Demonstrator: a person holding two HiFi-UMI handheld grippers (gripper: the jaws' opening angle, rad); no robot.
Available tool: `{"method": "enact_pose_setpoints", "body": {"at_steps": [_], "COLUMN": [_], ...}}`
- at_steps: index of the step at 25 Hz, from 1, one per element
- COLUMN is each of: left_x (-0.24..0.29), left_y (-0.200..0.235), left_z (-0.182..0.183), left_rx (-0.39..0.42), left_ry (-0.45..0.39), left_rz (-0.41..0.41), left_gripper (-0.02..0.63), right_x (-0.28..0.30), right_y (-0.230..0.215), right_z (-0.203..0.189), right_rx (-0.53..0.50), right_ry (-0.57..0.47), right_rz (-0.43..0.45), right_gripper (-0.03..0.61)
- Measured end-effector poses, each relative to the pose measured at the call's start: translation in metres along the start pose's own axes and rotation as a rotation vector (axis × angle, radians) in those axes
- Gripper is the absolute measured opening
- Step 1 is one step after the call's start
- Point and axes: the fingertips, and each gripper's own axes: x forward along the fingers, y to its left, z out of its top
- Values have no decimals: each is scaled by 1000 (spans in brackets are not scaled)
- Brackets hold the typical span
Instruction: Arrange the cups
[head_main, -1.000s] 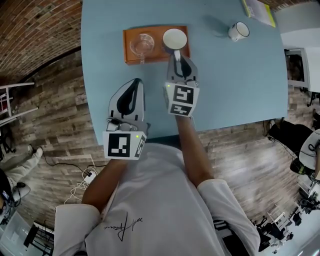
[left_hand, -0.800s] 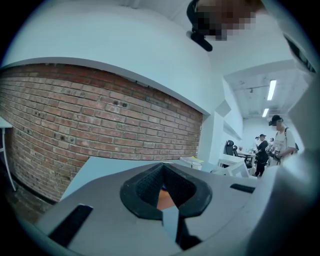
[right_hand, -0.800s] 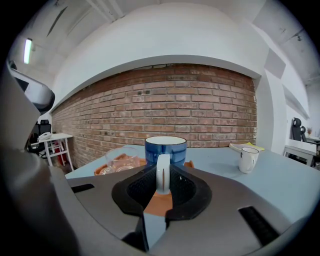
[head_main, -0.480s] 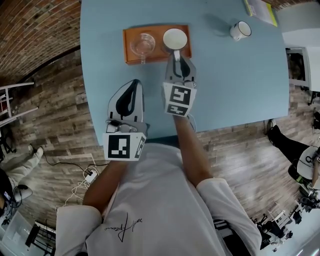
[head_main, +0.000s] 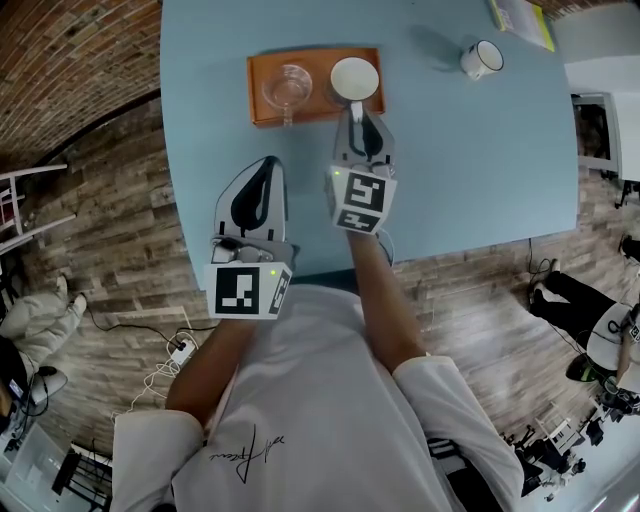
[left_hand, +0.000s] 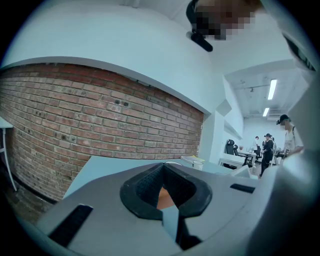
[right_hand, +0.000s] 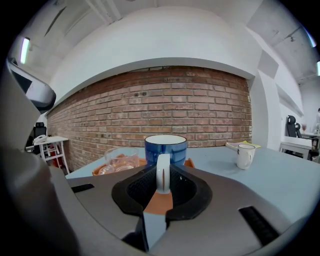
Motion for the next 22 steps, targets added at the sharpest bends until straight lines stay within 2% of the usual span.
{"method": "enact_pose_setpoints", "body": {"at_steps": [8, 17, 22], "left_x": [-1, -3, -5], "left_y": [-1, 0, -3], "left_z": [-1, -1, 0], "left_rx": [-4, -6, -8], "left_ry": [0, -3, -8], "left_rz": [-5, 5, 8], "left_gripper": [10, 11, 9], "right_x": [0, 2, -5], "right_y": [1, 2, 6], "right_z": [-1, -16, -11], "right_rx": [19, 36, 34], "right_ry": [-13, 37, 25], "right_rz": [-9, 17, 32], "right_gripper": [66, 67, 81]}}
